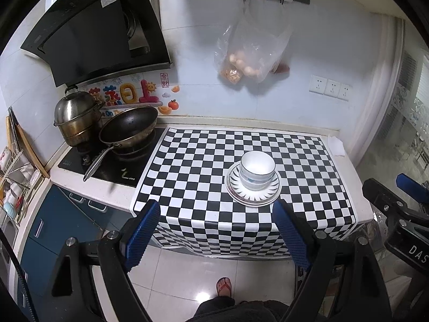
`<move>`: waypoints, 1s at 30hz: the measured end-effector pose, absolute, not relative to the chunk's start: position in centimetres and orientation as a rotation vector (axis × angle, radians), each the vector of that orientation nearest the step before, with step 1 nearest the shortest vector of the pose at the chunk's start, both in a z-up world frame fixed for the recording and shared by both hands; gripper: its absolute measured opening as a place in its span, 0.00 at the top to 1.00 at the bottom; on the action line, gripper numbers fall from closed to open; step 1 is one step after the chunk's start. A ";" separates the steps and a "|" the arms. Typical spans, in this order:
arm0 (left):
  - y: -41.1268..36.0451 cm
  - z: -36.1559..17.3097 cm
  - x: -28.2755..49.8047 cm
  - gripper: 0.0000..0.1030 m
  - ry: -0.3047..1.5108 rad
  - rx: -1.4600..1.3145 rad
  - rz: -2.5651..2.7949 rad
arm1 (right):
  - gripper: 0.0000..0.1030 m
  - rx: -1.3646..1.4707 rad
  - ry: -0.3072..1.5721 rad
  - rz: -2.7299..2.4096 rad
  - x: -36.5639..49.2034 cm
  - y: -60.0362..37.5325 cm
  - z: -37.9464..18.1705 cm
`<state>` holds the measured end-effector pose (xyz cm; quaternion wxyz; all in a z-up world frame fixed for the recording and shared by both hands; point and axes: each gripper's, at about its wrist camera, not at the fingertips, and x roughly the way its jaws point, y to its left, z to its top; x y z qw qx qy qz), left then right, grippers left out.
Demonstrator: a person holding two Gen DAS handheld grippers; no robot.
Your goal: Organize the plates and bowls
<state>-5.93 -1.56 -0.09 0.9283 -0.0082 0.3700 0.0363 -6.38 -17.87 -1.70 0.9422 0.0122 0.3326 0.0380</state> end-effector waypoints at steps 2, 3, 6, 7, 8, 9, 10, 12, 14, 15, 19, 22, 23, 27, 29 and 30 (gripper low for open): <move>-1.5 -0.1 -5.9 0.17 0.758 -0.016 0.073 | 0.10 0.025 0.682 0.077 -6.3 -17.9 -1.9; -1.5 -0.2 -5.8 0.17 0.758 -0.014 0.070 | 0.10 0.027 0.685 0.077 -6.3 -18.0 -2.0; -1.5 -0.3 -5.7 0.17 0.760 -0.011 0.064 | 0.10 0.025 0.683 0.072 -6.2 -18.0 -2.1; -1.5 -0.3 -5.6 0.17 0.762 -0.009 0.062 | 0.10 0.026 0.683 0.071 -6.2 -18.1 -2.1; -1.4 -0.3 -5.6 0.17 0.762 -0.007 0.059 | 0.10 0.025 0.682 0.070 -6.3 -18.1 -2.1; -1.3 -0.4 -5.5 0.17 0.764 -0.005 0.056 | 0.10 0.024 0.682 0.067 -6.2 -18.1 -2.2; -1.3 -0.4 -5.5 0.17 0.764 -0.005 0.054 | 0.10 0.024 0.682 0.065 -6.2 -18.1 -2.2; -1.3 -0.4 -5.4 0.17 0.764 -0.004 0.054 | 0.10 0.024 0.684 0.063 -6.3 -18.0 -2.3; -1.3 -0.4 -5.5 0.17 0.763 -0.004 0.055 | 0.10 0.027 0.690 0.063 -6.3 -18.0 -2.3; -1.3 -0.3 -5.4 0.17 0.762 -0.003 0.054 | 0.10 0.028 0.693 0.063 -6.2 -18.0 -2.4; -1.1 -0.4 -5.2 0.17 0.759 -0.002 0.052 | 0.10 0.024 0.692 0.060 -6.2 -17.9 -2.4; -1.0 -0.3 -5.1 0.17 0.759 0.003 0.050 | 0.10 0.025 0.691 0.060 -6.2 -17.9 -2.4; -0.9 -0.3 -5.0 0.17 0.758 0.003 0.050 | 0.10 0.025 0.690 0.060 -6.2 -17.9 -2.3; -0.4 -0.2 -4.7 0.17 0.755 0.005 0.048 | 0.10 0.025 0.690 0.060 -6.2 -17.9 -2.2; -0.4 -0.2 -4.7 0.17 0.756 0.005 0.047 | 0.10 0.024 0.690 0.059 -6.2 -17.9 -2.2; -0.5 -0.2 -4.8 0.17 0.756 0.005 0.047 | 0.10 0.023 0.689 0.058 -6.2 -17.9 -2.3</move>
